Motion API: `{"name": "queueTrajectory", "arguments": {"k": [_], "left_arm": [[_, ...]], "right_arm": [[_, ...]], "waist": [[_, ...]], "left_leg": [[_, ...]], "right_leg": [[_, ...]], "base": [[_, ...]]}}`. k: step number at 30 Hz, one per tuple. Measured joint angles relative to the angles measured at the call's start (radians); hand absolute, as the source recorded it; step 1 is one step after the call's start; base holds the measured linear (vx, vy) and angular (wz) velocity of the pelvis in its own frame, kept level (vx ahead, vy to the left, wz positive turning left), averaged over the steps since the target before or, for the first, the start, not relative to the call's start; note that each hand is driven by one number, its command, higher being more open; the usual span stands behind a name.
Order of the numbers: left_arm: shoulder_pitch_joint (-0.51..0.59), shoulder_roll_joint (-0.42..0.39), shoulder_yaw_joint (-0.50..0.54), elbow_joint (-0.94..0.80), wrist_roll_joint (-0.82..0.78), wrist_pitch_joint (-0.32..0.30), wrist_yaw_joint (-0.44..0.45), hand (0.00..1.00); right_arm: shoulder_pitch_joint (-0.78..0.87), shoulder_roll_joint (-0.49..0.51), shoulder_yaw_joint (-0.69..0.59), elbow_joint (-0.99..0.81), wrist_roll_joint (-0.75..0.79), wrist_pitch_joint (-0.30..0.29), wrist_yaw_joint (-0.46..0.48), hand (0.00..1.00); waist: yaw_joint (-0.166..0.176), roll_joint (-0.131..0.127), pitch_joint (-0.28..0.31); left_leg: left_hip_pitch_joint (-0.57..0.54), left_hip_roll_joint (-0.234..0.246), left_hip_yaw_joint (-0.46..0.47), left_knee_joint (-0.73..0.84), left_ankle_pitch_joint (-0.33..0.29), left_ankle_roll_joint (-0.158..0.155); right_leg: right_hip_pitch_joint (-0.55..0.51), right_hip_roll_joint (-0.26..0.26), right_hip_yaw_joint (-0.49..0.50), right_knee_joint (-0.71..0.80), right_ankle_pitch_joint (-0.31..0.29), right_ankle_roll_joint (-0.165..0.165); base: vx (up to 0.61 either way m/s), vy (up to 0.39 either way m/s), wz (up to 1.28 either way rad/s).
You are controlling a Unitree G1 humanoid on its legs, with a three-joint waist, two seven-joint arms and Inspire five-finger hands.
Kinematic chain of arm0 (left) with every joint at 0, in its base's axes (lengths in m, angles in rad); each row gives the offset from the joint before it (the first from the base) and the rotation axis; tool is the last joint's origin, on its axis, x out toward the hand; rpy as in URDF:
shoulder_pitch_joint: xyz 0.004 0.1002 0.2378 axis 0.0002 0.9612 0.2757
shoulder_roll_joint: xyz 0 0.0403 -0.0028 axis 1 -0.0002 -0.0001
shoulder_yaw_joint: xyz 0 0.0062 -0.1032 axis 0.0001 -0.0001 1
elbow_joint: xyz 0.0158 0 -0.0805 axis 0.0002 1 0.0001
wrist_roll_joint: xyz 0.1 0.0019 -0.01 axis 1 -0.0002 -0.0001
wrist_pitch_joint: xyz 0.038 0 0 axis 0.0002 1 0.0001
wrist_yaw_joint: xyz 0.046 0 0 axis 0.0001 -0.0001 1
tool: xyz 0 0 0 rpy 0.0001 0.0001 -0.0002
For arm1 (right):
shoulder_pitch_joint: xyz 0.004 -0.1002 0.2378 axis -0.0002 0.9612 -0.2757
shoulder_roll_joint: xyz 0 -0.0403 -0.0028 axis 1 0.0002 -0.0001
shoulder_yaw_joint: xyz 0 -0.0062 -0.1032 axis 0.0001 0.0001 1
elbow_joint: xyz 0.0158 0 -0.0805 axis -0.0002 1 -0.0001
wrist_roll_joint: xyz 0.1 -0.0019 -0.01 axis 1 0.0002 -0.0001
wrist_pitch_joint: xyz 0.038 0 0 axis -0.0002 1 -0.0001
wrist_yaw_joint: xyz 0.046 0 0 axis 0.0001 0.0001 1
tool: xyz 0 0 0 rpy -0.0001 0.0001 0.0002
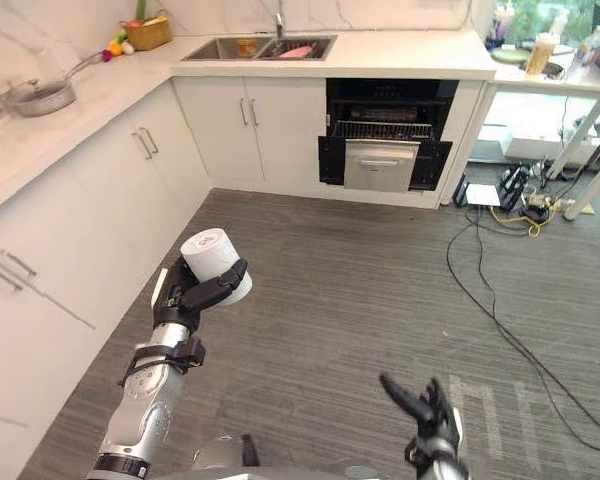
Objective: Walk over to the sink, pick up the cup, carry it to the dishwasher, place the cup inside the dishwasher, then close the dishwasher door
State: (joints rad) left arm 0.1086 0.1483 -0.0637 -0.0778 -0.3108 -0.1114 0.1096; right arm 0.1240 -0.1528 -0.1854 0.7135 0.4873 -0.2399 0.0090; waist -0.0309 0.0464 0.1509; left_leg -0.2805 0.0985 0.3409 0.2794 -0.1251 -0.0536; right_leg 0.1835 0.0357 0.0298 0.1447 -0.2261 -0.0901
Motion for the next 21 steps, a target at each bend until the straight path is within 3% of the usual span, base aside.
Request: {"name": "queueTrajectory", "arguments": {"k": [1, 3, 4, 5, 6, 8, 9, 10, 11, 12, 13, 14, 16, 18, 19, 20, 21], "left_arm": [[0.016, 0.002, 0.001, -0.065, 0.014, 0.0, -0.001, 0.0], [0.021, 0.001, 0.0, -0.089, 0.017, -0.018, -0.009, 0.0], [0.026, 0.002, 0.009, -0.075, 0.017, -0.02, -0.023, 0.0], [0.034, -0.002, 0.02, -0.068, 0.016, -0.02, -0.031, 0.0], [0.054, -0.016, 0.041, -0.064, 0.016, -0.019, -0.036, 0.0], [0.093, -0.025, 0.068, -0.066, 0.018, -0.02, -0.049, 0.0], [0.11, -0.02, 0.081, -0.066, 0.018, -0.019, -0.051, 0.0], [0.108, -0.019, 0.086, -0.072, 0.018, -0.019, -0.055, 0.0], [0.105, -0.016, 0.087, -0.079, 0.019, -0.019, -0.06, 0.0], [0.096, -0.012, 0.086, -0.09, 0.034, -0.02, -0.065, 0.0], [0.083, -0.012, 0.085, -0.091, 0.044, -0.022, -0.064, 0.0], [0.068, -0.012, 0.08, -0.09, 0.058, -0.022, -0.05, 0.0], [0.048, -0.01, 0.062, -0.089, 0.057, -0.024, -0.033, 0.0], [0.011, -0.002, 0.04, -0.089, 0.065, -0.032, -0.025, 0.0], [-0.019, 0.014, 0.022, -0.087, 0.081, -0.033, -0.022, 0.0], [-0.031, 0.025, 0.014, -0.083, 0.085, -0.032, -0.021, 0.0], [-0.05, 0.047, 0.002, -0.075, 0.099, -0.032, -0.019, 0.0]], "right_arm": [[-0.018, 0.005, 0.005, -0.02, 0.0, -0.001, -0.002, 1.0], [-0.022, 0.001, 0.021, -0.012, 0.001, 0.0, -0.003, 1.0], [-0.015, 0.004, 0.032, -0.003, 0.001, 0.003, -0.002, 1.0], [-0.016, 0.004, 0.038, -0.001, 0.001, 0.008, -0.001, 1.0], [-0.025, 0.002, 0.038, 0.001, 0.002, 0.024, 0.007, 1.0], [-0.021, 0.006, 0.045, 0.002, 0.0, 0.057, 0.007, 1.0], [-0.007, 0.025, 0.045, 0.01, 0.0, 0.076, 0.007, 1.0], [0.013, 0.043, 0.044, 0.009, -0.001, 0.077, 0.006, 1.0], [0.022, 0.053, 0.044, 0.009, -0.002, 0.076, 0.005, 1.0], [0.038, 0.067, 0.045, 0.008, -0.008, 0.071, 0.004, 1.0], [0.048, 0.074, 0.053, 0.007, -0.021, 0.059, 0.005, 1.0], [0.057, 0.088, 0.071, 0.005, -0.042, 0.039, 0.004, 1.0], [0.085, 0.105, 0.094, -0.05, -0.046, 0.009, 0.004, 1.0], [0.104, 0.106, 0.11, -0.144, -0.038, -0.025, 0.006, 1.0], [0.107, 0.105, 0.108, -0.201, -0.037, -0.041, 0.009, 1.0], [0.107, 0.105, 0.104, -0.222, -0.037, -0.044, 0.015, 1.0], [0.112, 0.106, 0.1, -0.259, -0.037, -0.052, 0.028, 1.0]], "waist": [[0.014, 0.008, -0.002], [0.026, 0.023, -0.005], [0.042, 0.013, -0.006], [0.044, 0.007, -0.009], [0.047, 0.002, -0.011], [0.053, -0.016, -0.012], [0.051, -0.058, -0.016], [0.047, -0.076, -0.017], [0.039, -0.079, -0.019], [0.028, -0.084, -0.021], [0.027, -0.084, -0.021], [0.013, -0.076, -0.014], [-0.005, -0.071, -0.012], [-0.028, -0.067, -0.011], [-0.034, -0.063, -0.006], [-0.035, -0.062, -0.005], [-0.039, -0.066, -0.006]], "left_leg": [[-0.051, 0.007, -0.012, -0.104, 0.033, -0.038], [-0.09, 0.021, -0.022, -0.143, 0.058, -0.048], [-0.078, 0.017, -0.042, -0.115, 0.174, 0.007], [-0.071, 0.007, -0.048, -0.102, 0.205, 0.029], [-0.065, -0.034, -0.095, -0.074, 0.218, 0.05], [-0.026, -0.092, -0.105, -0.027, 0.214, 0.134], [0.015, -0.14, -0.079, 0.021, 0.151, 0.157], [0.047, -0.175, -0.083, 0.068, 0.079, 0.171], [0.062, -0.188, -0.095, 0.085, 0.048, 0.177], [0.09, -0.204, -0.112, 0.097, 0.006, 0.188], [0.124, -0.215, -0.126, 0.105, -0.023, 0.19], [0.211, -0.22, -0.156, 0.091, -0.056, 0.188], [0.327, -0.217, -0.206, 0.014, -0.065, 0.185], [0.392, -0.202, -0.254, -0.046, -0.072, 0.173], [0.424, -0.185, -0.279, -0.063, -0.084, 0.157], [0.439, -0.175, -0.286, -0.068, -0.093, 0.15], [0.468, -0.167, -0.303, -0.077, -0.114, 0.131]], "right_leg": [[0.034, 0.014, 0.024, -0.037, -0.008, 0.015], [0.107, 0.031, 0.031, -0.059, -0.037, 0.051], [0.148, 0.017, 0.04, -0.041, -0.064, 0.073], [0.147, 0.003, 0.046, -0.012, -0.074, 0.087], [0.103, -0.026, 0.052, 0.109, -0.089, 0.106], [0.066, -0.088, 0.032, 0.295, -0.087, 0.12], [0.05, -0.153, 0.006, 0.422, -0.064, 0.171], [0.008, -0.196, -0.031, 0.584, 0.03, 0.259], [-0.024, -0.209, -0.044, 0.67, 0.113, 0.273], [-0.08, -0.229, -0.048, 0.804, 0.213, 0.266], [-0.148, -0.249, -0.054, 0.944, 0.178, 0.239], [-0.239, -0.263, -0.086, 1.071, 0.09, 0.177], [-0.346, -0.25, -0.114, 1.049, 0.011, 0.14], [-0.461, -0.229, -0.136, 0.863, -0.029, 0.142], [-0.504, -0.206, -0.146, 0.629, -0.02, 0.153], [-0.509, -0.192, -0.147, 0.486, 0.004, 0.165], [-0.508, -0.177, -0.149, 0.242, 0.085, 0.184]], "base": [[0.56, 0.041, -0.46], [0.67, 0.1, -0.37], [0.65, 0.106, -0.38], [0.65, 0.127, -0.51], [0.65, 0.168, -0.55], [0.74, 0.182, -0.48], [0.72, 0.118, -0.11], [0.85, 0.139, 0.13], [0.55, 0.069, 0.41], [0.5, 0.044, 0.43], [0.61, 0.025, 0.49], [0.58, 0.009, 0.37], [0.54, -0.03, 0.55], [0.5, -0.111, 0.66], [0.34, -0.134, 0.42], [0.34, -0.148, 0.44], [0.43, -0.238, 0.38]]}}
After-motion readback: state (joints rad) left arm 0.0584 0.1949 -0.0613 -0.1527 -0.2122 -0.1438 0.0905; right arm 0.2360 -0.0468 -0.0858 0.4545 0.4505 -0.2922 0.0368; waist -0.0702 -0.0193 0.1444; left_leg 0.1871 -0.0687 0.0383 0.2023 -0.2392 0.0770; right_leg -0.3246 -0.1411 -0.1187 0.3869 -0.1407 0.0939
